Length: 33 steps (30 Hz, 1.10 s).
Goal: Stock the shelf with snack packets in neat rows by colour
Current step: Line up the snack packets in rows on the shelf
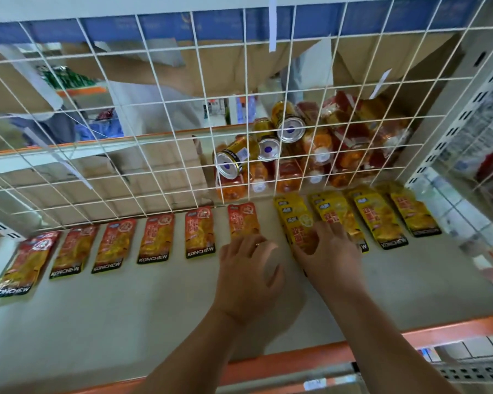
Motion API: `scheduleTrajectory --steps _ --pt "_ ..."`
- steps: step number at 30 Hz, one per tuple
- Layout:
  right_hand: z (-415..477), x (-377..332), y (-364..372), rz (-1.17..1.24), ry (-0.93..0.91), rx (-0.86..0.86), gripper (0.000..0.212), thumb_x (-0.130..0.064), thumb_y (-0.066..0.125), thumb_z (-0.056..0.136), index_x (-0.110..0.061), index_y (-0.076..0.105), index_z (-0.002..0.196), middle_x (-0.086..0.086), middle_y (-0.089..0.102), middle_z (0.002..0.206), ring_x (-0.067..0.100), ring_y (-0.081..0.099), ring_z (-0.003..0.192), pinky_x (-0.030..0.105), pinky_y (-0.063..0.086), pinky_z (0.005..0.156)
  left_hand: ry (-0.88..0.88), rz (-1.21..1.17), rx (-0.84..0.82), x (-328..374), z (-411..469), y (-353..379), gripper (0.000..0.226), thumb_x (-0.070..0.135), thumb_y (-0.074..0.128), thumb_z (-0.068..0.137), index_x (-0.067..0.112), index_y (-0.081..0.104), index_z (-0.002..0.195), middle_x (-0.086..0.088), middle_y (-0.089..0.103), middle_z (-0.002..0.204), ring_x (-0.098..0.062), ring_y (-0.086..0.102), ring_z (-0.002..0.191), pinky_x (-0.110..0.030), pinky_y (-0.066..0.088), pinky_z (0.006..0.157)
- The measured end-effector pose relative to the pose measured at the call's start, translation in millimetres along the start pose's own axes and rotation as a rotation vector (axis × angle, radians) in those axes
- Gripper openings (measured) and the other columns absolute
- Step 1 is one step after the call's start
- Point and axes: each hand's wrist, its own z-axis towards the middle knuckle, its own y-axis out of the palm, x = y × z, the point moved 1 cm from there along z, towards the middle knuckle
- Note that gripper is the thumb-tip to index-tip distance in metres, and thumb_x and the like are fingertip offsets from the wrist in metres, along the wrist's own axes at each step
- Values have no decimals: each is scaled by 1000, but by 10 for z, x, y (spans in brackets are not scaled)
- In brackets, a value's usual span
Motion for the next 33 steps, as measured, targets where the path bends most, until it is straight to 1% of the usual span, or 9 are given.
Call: scheduleTrajectory --steps 10,17,19,21,23,25,29,31,33 --pt "2 -15 -23 10 -5 8 50 -55 72 76 -20 63 111 5 59 111 33 59 104 44 50 88 24 -3 -12 -15 -13 11 35 41 62 83 21 68 111 3 61 114 -26 58 106 -47 47 87" --pt "-8 43 -122 78 -19 36 47 -50 77 77 -18 67 111 5 59 111 33 60 99 41 51 81 12 -3 -3 -21 -13 22 35 42 62 82 23 68 111 4 62 114 -24 57 108 -45 46 87" --pt "-8 67 -160 98 -20 49 41 -47 78 78 -17 67 105 1 56 103 31 59 94 38 49 77 1 2 2 -15 -15 12 35 42 61 82 23 68 110 4 63 113 -23 57 107 -45 47 86" --pt "-2 85 -202 112 -35 80 35 -45 76 81 -16 66 98 -3 50 94 29 57 85 33 41 69 -25 10 11 -5 -10 -3 35 42 60 81 23 68 109 2 64 113 -25 58 105 -46 49 85" --pt "6 88 -245 114 -54 105 33 -46 73 83 -16 65 95 -1 52 93 27 55 79 31 37 65 -69 14 18 14 -14 -34 36 43 59 80 23 69 108 1 66 114 -28 60 103 -47 51 85" --pt "12 68 -296 115 -76 106 32 -45 73 84 -16 62 93 0 53 91 25 53 77 31 38 62 -115 13 14 26 -37 -84 38 44 58 79 23 70 108 0 67 114 -29 61 102 -46 51 86" --pt "-2 -67 -426 140 -138 99 32 -43 73 84 -16 60 92 4 56 92 26 54 81 36 45 67 -175 1 -13 -5 -95 -273 42 47 57 82 26 70 115 4 64 121 -27 59 111 -47 47 94" --pt "-43 -205 -513 151 -152 102 30 -39 74 85 -15 64 100 7 60 99 27 56 87 36 46 71 -187 -3 14 -12 -84 -440 42 47 57 84 26 69 119 4 62 124 -25 56 115 -46 44 99" --pt "-103 -382 -603 169 -176 121 32 -35 73 85 -14 67 108 9 63 104 30 59 93 38 49 77 -178 0 63 -19 -43 -654 44 46 56 86 24 68 122 2 62 126 -25 55 117 -45 43 99"
